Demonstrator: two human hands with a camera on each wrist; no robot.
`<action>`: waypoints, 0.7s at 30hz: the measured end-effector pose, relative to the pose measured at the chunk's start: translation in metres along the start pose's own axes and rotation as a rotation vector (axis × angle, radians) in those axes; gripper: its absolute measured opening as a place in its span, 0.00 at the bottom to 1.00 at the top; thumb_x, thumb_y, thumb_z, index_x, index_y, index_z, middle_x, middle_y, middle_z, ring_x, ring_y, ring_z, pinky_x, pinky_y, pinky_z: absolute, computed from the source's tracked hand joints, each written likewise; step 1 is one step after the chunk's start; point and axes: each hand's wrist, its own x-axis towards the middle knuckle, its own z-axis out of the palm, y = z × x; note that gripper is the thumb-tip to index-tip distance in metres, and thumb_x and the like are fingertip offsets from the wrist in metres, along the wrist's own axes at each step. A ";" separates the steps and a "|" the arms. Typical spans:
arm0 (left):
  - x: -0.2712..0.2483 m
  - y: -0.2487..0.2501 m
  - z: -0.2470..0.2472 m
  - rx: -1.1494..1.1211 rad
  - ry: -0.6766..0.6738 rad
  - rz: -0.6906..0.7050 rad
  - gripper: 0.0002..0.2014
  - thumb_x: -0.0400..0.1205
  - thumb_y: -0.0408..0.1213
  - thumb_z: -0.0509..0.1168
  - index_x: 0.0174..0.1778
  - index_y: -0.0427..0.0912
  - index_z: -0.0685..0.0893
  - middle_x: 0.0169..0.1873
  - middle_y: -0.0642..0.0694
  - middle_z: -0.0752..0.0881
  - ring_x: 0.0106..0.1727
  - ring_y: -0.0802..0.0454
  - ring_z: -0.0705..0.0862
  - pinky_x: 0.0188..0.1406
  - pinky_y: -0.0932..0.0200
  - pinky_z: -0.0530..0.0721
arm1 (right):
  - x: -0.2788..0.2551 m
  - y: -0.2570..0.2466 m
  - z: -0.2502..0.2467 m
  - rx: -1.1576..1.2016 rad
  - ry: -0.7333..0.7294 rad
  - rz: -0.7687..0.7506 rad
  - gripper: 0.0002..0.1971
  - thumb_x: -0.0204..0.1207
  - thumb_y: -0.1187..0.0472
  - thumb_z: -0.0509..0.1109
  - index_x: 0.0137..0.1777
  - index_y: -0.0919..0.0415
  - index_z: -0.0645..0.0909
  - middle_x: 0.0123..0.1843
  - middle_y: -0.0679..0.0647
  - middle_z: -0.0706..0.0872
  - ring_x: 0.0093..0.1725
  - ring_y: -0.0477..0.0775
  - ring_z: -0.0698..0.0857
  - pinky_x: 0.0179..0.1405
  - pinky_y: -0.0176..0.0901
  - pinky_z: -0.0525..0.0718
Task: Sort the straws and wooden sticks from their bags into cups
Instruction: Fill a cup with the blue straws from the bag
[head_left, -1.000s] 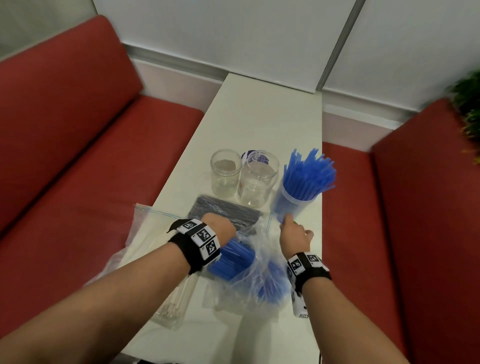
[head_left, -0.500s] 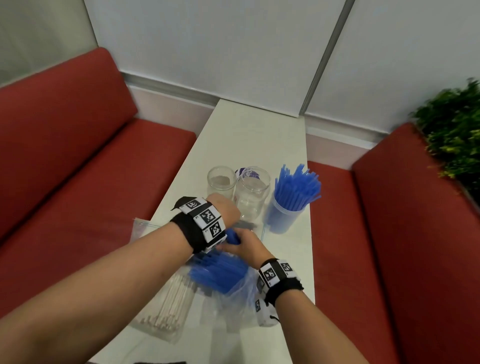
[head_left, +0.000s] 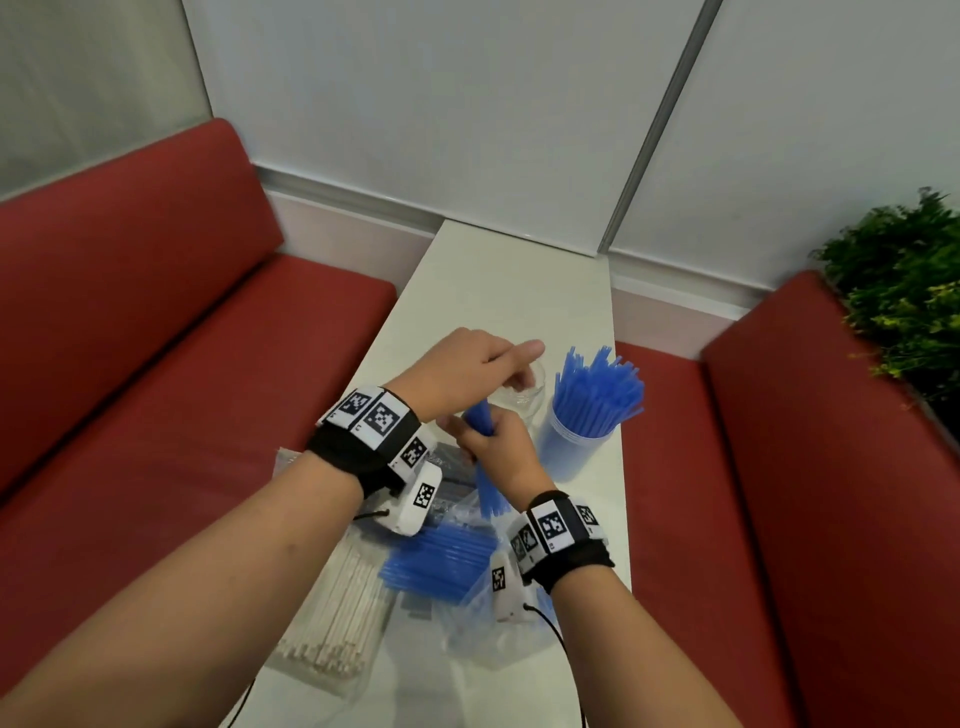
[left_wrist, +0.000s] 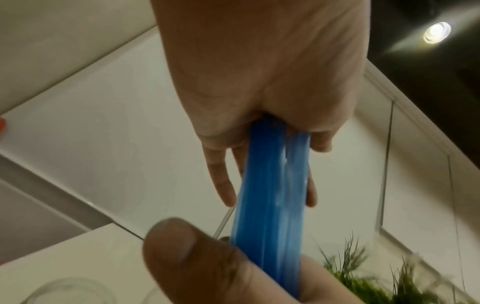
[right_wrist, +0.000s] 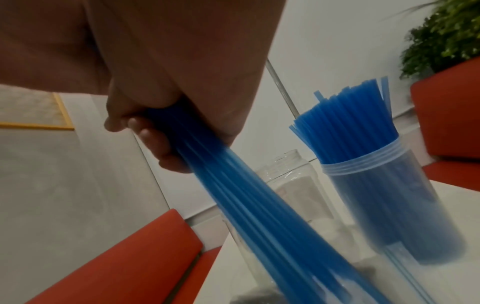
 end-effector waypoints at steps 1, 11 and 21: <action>0.000 0.000 -0.001 -0.120 0.025 0.026 0.24 0.86 0.60 0.56 0.48 0.49 0.92 0.45 0.57 0.92 0.52 0.65 0.88 0.66 0.55 0.81 | 0.000 -0.005 -0.001 0.020 0.005 -0.009 0.19 0.81 0.56 0.79 0.34 0.59 0.74 0.26 0.54 0.75 0.28 0.54 0.72 0.34 0.51 0.72; 0.002 -0.075 0.026 -0.654 0.157 -0.584 0.31 0.89 0.57 0.45 0.51 0.38 0.87 0.55 0.38 0.89 0.57 0.44 0.87 0.69 0.47 0.79 | -0.006 -0.123 -0.039 0.307 0.193 -0.298 0.14 0.79 0.49 0.79 0.33 0.45 0.83 0.28 0.52 0.81 0.27 0.52 0.79 0.33 0.47 0.83; -0.009 -0.075 0.061 -1.640 -0.160 -0.606 0.22 0.86 0.42 0.59 0.53 0.23 0.88 0.55 0.27 0.87 0.58 0.33 0.88 0.58 0.39 0.87 | -0.004 -0.116 -0.031 0.282 0.223 -0.303 0.14 0.79 0.50 0.79 0.33 0.45 0.82 0.29 0.52 0.81 0.28 0.53 0.80 0.34 0.48 0.83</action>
